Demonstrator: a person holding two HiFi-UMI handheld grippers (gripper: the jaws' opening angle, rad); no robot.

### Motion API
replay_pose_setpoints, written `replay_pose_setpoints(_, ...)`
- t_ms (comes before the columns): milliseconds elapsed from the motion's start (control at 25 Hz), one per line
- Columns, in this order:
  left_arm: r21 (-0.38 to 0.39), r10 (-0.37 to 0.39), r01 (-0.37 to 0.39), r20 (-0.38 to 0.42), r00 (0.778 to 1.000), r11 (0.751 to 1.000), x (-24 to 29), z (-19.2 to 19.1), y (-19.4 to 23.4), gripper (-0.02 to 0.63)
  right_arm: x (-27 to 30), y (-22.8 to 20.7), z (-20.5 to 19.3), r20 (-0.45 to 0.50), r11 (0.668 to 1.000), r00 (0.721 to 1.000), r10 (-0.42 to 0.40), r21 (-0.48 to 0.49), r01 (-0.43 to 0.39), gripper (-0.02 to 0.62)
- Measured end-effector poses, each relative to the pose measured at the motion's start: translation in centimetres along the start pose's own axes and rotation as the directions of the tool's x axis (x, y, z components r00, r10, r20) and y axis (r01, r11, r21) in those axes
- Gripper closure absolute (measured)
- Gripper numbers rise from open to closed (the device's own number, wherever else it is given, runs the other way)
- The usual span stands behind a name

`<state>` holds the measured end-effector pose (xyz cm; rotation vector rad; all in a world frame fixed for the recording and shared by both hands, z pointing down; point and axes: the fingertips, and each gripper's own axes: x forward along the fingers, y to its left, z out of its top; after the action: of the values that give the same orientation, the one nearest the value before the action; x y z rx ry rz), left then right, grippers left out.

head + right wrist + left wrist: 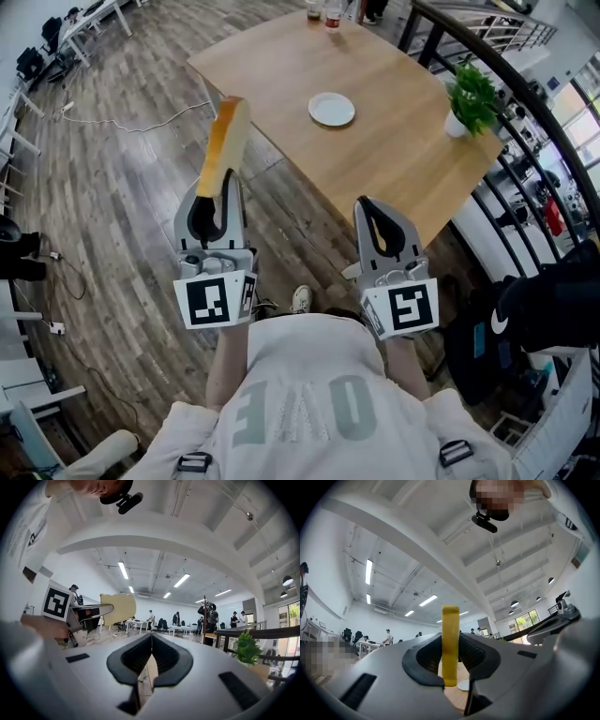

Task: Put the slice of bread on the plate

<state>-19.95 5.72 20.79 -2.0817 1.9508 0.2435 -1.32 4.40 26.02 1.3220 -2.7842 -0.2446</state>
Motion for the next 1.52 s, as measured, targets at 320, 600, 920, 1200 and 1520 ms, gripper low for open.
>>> replay_pose_setpoints(320,0.018,-0.037,0.038,-0.056,0.998,0.999,5.5,-3.6,1.2,0.514,4.9,-2.1,-1.9,-0.088,0.999,0.995,-0.036,-0.015,0.035,0.577)
replay_pose_setpoints(600,-0.001,-0.055,0.055,-0.101,0.993,0.998,10.2,-6.7,1.4,0.514,9.9,-5.6,-3.8,-0.119,0.999,0.992,-0.044,0.016,0.046,0.577)
replay_pose_setpoints(920,-0.017,-0.134,0.133,-0.139,0.981,0.991,20.3,-10.6,-0.4,0.514,16.6,-11.8,-4.8,-0.117,0.997,0.991,-0.058,0.037,0.063,0.577)
replay_pose_setpoints(1200,-0.052,-0.251,0.246,-0.161,0.954,0.968,29.8,-13.6,-4.9,0.514,18.7,-18.5,-7.2,-0.088,0.978,0.981,-0.174,0.106,0.182,0.577)
replay_pose_setpoints(1520,-0.034,-0.335,0.335,-0.184,0.924,0.942,33.4,-15.6,-9.9,0.514,20.8,-21.0,-9.6,-0.071,0.980,0.992,-0.102,0.167,0.112,0.577)
